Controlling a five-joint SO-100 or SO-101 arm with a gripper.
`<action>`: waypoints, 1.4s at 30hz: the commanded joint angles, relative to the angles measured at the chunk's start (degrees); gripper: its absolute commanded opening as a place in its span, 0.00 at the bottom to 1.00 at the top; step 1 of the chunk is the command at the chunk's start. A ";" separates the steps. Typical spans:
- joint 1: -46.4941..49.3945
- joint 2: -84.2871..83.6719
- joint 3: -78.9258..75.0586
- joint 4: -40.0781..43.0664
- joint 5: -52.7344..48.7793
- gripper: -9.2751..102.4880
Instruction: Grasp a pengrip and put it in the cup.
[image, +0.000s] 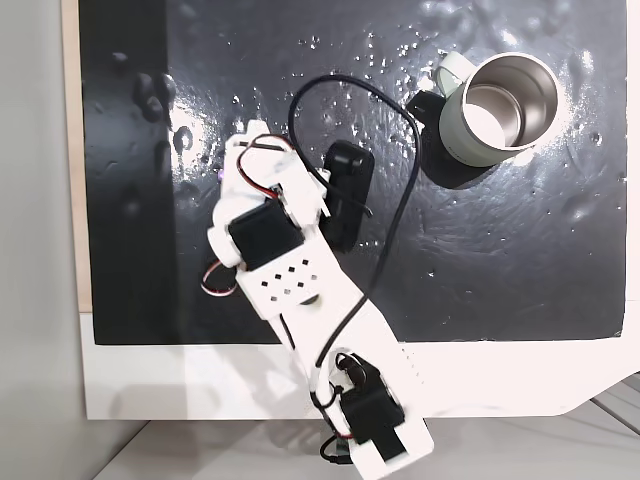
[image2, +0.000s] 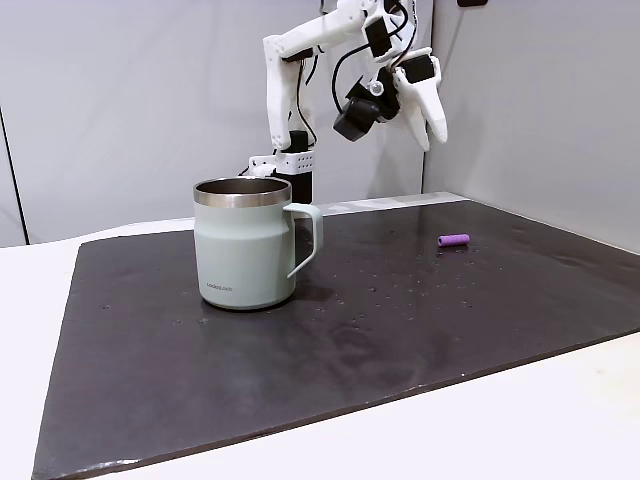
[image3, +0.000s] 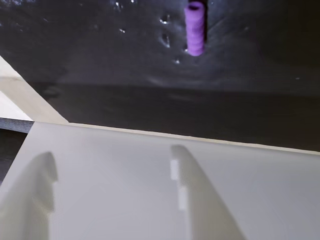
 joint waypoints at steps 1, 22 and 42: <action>-3.16 -3.78 -6.15 0.00 1.23 0.29; -7.56 -32.43 -20.30 -1.14 3.87 0.29; -4.92 -43.68 -24.17 1.93 5.19 0.27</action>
